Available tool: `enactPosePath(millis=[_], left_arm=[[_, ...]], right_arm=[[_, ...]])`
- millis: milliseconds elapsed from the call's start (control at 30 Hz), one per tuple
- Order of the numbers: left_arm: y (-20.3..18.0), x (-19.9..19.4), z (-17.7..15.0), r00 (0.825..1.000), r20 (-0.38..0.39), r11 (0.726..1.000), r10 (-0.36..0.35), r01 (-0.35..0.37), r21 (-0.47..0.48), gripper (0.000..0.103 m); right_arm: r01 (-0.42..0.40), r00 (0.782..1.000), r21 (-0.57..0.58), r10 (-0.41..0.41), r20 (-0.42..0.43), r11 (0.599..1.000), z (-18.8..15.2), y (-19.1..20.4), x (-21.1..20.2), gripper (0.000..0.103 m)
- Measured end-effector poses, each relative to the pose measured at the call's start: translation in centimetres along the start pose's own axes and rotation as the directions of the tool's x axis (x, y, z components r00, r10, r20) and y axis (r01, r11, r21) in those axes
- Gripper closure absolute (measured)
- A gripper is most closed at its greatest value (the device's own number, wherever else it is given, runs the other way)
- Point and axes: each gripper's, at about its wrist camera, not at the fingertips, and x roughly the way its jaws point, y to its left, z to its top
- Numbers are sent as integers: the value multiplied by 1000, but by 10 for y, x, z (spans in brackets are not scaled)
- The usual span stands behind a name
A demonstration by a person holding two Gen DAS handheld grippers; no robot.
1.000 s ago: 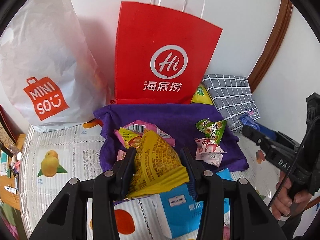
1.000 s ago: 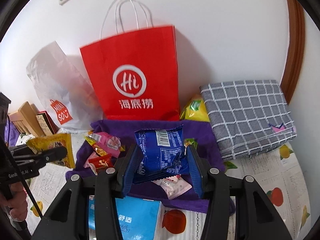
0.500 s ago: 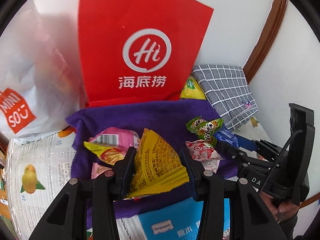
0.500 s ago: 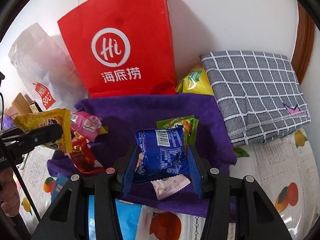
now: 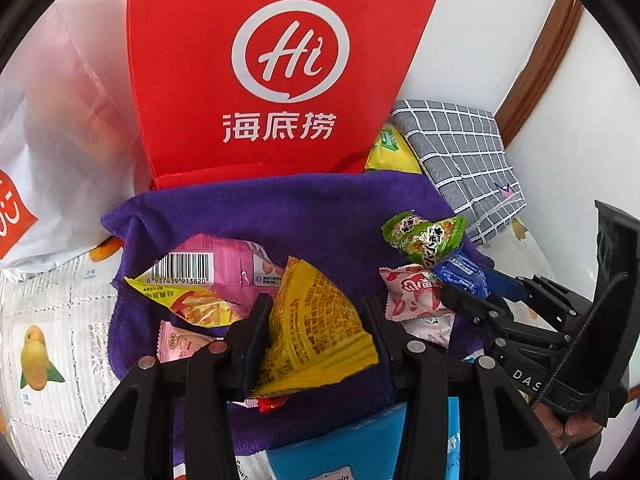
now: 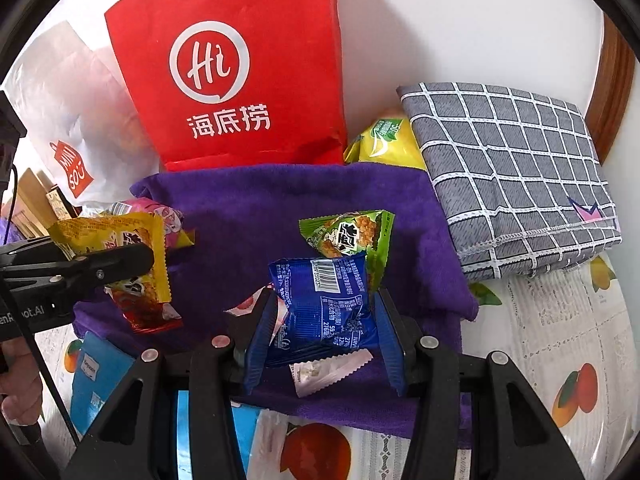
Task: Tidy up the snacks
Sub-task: 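Lower the blue packet with the right tool while the left tool lowers the yellow snack over the towel, then open the right tool to drop the blue packet while the left tool releases the yellow snack, then move both tools back toward the pink packets lying on the sheet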
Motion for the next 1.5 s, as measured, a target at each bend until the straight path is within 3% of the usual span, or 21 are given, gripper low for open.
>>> enactPosePath(millis=[733,800,967,1100,1500], left_arm=[[6,7,1,1000,-11,999,3,-4,-53,59],[7,6,1,1000,-13,998,3,-3,-61,59],[6,-3,2,1000,4,996,-2,2,-85,43],[1,-17,0,999,29,997,16,-14,-80,37],[-8,-76,-23,996,83,996,-20,26,-79,37]], right_arm=[[23,999,15,-23,-28,1000,-2,-5,8,53],[18,1000,19,-18,-26,1000,-2,-5,7,47],[13,1000,11,-13,-1,1000,0,-2,-2,36],[26,1000,15,-26,17,1000,2,2,-14,34],[53,993,57,-59,101,997,-14,12,-91,29]])
